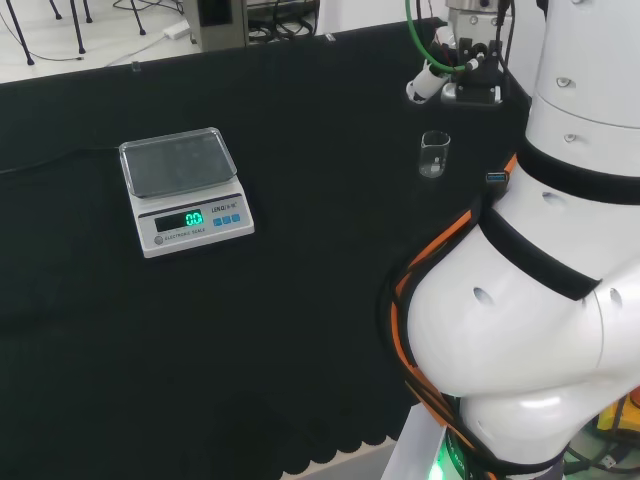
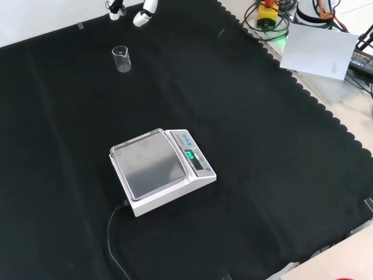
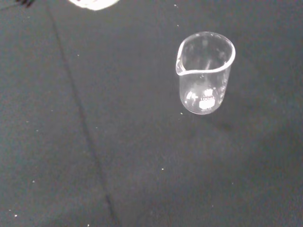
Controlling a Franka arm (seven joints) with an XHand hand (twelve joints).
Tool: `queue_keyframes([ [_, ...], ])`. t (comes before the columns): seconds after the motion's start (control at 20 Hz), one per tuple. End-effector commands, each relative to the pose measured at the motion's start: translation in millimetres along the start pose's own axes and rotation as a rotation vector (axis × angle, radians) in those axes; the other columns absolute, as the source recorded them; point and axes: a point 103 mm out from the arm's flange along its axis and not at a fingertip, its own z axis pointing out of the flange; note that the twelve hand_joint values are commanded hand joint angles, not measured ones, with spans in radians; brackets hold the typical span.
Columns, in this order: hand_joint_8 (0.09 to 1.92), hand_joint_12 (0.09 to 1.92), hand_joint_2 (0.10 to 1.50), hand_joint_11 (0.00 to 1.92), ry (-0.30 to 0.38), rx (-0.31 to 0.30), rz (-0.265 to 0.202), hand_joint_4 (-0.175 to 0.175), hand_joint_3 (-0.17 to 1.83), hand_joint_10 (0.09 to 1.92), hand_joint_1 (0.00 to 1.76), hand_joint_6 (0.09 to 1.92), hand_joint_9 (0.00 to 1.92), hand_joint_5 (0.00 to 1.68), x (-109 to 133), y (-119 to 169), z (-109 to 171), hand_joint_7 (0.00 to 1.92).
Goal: Pick up the beaker.
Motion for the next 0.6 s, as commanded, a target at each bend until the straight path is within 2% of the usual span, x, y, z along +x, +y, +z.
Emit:
queue_keyframes([
  [0.05, 0.66, 1.34, 0.70, 0.34, 0.007, 0.019, 0.020, -0.011, 0.69, 0.65, 0.81, 0.68, 0.76, 0.47, 17, 8, 17, 0.56],
  [0.15, 0.66, 1.34, 0.70, 0.34, -0.005, 0.026, 0.017, -0.011, 0.69, 0.65, 0.81, 0.68, 0.76, 0.47, 11, 9, 18, 0.56],
  [0.3, 0.67, 1.35, 0.68, 0.33, -0.016, 0.112, -0.006, -0.012, 0.69, 0.68, 0.81, 0.62, 0.71, 0.37, 2, 14, 23, 0.48],
  [0.35, 0.66, 1.36, 0.65, 0.30, -0.039, 0.162, 0.008, -0.005, 0.68, 0.69, 0.81, 0.50, 0.61, 0.27, -1, 18, 27, 0.34],
  [0.4, 0.65, 1.37, 0.62, 0.28, -0.047, 0.178, 0.015, 0.002, 0.66, 0.72, 0.81, 0.37, 0.52, 0.20, -1, 20, 29, 0.23],
  [0.5, 0.64, 1.39, 0.58, 0.25, -0.068, 0.192, 0.024, 0.013, 0.64, 0.77, 0.83, 0.20, 0.40, 0.13, -3, 22, 29, 0.08],
  [0.6, 0.60, 1.40, 0.55, 0.24, -0.085, 0.203, 0.031, 0.026, 0.64, 0.80, 0.88, 0.11, 0.35, 0.12, -1, 25, 32, 0.02],
])
